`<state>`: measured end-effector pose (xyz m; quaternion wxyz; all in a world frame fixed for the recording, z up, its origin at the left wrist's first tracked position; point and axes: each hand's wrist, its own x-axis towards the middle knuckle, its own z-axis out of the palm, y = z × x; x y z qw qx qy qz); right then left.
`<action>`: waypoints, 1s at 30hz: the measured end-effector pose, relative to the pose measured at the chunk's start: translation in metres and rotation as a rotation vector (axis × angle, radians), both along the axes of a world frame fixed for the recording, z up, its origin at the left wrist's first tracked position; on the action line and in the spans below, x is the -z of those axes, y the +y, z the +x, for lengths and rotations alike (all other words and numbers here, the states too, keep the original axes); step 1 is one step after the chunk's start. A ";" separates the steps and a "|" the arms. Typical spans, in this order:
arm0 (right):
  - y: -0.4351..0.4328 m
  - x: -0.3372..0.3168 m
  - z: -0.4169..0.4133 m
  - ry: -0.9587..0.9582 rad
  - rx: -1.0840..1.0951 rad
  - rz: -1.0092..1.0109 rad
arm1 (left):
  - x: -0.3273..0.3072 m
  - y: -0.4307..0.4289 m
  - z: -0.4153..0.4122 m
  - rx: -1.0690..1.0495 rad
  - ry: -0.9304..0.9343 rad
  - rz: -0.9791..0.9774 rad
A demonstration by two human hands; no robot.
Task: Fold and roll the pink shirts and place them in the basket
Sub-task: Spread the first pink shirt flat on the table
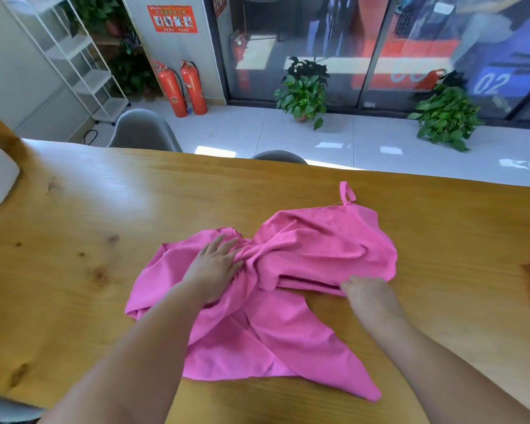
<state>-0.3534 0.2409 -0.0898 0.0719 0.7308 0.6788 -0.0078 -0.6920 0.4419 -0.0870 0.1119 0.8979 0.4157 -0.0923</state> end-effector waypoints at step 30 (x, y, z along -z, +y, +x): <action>0.080 0.016 -0.063 0.030 -0.067 -0.065 | 0.020 0.014 -0.081 0.012 0.010 -0.004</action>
